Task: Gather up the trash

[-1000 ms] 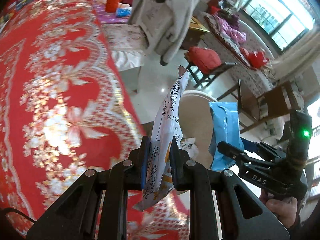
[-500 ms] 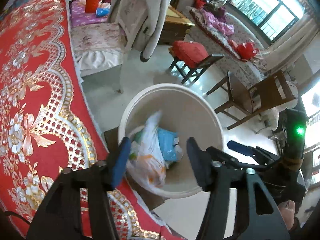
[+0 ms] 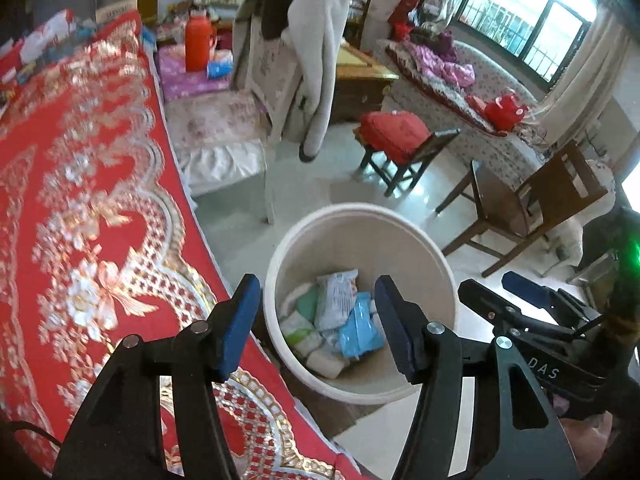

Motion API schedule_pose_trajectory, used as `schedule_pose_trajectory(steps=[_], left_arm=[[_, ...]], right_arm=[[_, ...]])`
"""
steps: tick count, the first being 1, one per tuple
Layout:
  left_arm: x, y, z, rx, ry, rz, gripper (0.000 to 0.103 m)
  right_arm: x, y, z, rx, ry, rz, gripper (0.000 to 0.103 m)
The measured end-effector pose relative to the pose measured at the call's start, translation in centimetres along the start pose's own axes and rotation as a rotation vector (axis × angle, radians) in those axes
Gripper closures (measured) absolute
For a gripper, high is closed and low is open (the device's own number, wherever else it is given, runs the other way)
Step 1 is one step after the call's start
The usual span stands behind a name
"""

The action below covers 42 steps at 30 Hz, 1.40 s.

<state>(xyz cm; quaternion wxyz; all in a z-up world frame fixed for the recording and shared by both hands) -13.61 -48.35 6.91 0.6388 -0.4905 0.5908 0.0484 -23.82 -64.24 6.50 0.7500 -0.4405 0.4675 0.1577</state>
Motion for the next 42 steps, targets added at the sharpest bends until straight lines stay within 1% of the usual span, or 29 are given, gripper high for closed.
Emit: schedule_pose_trajectory(steps=[5,9,13,18,24,42], left_arm=[[-1.7,-0.6,0.2,0.002,0.006,-0.047,0.045],[-2.8,-0.7,0.3,0.023,-0.015,-0.079,0.045],[-3.8,-0.8,0.3,0.033,-0.021,-0.115,0.045],[-5.1,-1.1,0.5,0.050,-0.049,-0.170,0.045],[-5.8,-1.3,1.2,0.046,-0.073,-0.198,0.045],[-5.8,-1.2,2.0,0.043,-0.086,-0.205,0.045]], right_arm=[[-1.9,-0.8,0.9,-0.009,0.008,-0.073,0.028],[-3.3,-1.2,1.6,-0.017,0.012,-0.122,0.028],[-4.3,-1.6,2.2,-0.021,0.015,-0.156,0.028],[-5.2,-1.7,2.8,-0.029,0.030,-0.197,0.028],[-5.6,-1.8,3.3,-0.029,0.033,-0.214,0.028],[-6.1,-2.4,4.0,-0.036,0.023,-0.231,0.027]])
Point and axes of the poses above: each gripper's, at about its wrist camera, not at the fingertips, and x roughly the way its jaws point, z to its left, y to its underside, the point moved 5 cm from there along x, roughly the way its jaws point, and after that the axes turned 4 degrees about x, right-handed, at the moved point
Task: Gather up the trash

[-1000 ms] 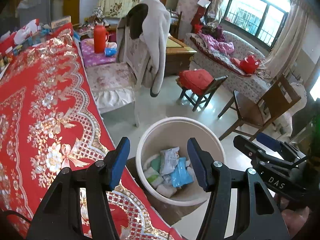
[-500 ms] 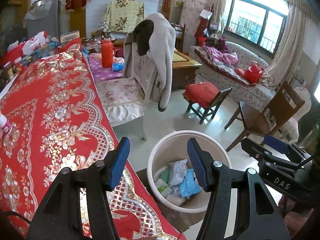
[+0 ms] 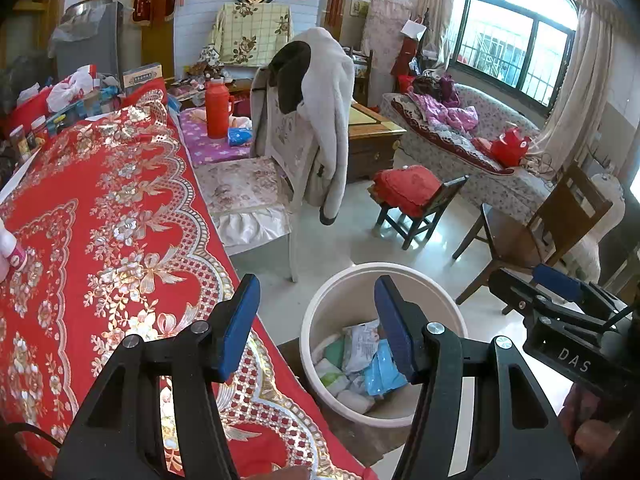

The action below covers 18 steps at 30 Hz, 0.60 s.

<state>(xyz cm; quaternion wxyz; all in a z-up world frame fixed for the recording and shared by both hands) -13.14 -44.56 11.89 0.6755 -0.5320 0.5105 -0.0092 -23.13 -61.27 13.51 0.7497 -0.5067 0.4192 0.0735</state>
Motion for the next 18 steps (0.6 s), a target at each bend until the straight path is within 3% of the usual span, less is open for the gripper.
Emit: schedule_pose_trajectory(steps=[18], left_arm=[[0.13,-0.16,0.18,-0.005,0.003,0.006,0.045]], right_arm=[[0.22,-0.19,0.73,-0.001,-0.007,0.012,0.027]])
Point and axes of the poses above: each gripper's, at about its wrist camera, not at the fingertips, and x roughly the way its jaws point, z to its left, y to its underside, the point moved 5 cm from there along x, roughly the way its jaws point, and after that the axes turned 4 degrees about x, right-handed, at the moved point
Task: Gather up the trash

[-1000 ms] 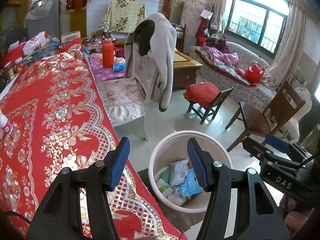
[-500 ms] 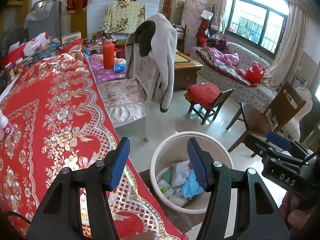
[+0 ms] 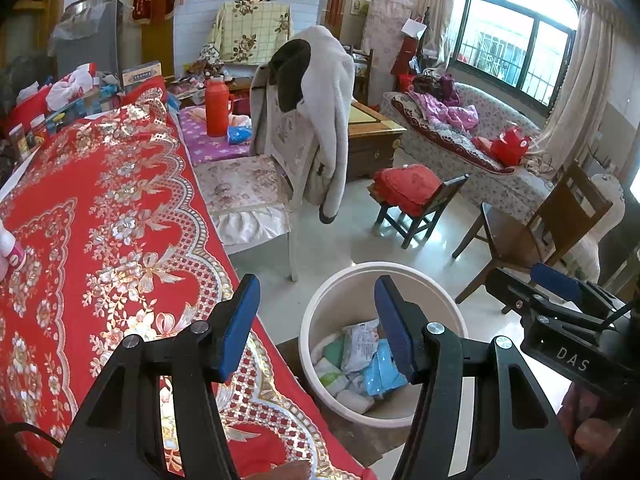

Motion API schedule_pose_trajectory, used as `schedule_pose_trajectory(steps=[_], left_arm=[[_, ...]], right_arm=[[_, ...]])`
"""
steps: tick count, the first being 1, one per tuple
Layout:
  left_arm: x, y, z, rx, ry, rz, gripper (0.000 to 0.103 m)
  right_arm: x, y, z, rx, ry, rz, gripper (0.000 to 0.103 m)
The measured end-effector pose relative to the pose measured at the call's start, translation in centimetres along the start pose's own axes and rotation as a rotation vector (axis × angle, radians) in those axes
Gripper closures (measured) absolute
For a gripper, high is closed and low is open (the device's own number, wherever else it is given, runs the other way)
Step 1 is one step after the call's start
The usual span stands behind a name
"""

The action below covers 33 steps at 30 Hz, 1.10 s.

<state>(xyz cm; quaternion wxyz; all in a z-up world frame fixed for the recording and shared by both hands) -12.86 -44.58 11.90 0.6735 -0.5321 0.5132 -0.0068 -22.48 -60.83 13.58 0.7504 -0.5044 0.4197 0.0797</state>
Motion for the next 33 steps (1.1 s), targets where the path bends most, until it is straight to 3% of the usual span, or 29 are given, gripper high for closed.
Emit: schedule_pose_trajectory(steps=[33], left_arm=[[0.96,0.34,-0.40,-0.006,0.043,0.021,0.045]], right_arm=[[0.70,0.94,-0.61,-0.002,0.005,0.015,0.027]])
Point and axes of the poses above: each gripper's, at about its wrist camera, not at the fingertips, and x roughly the way its jaws point, z to its left, y to its underside, the point moved 5 cm from there along x, roughly the way its jaws point, and after that the axes turned 4 degrees about x, right-handed, at the moved point
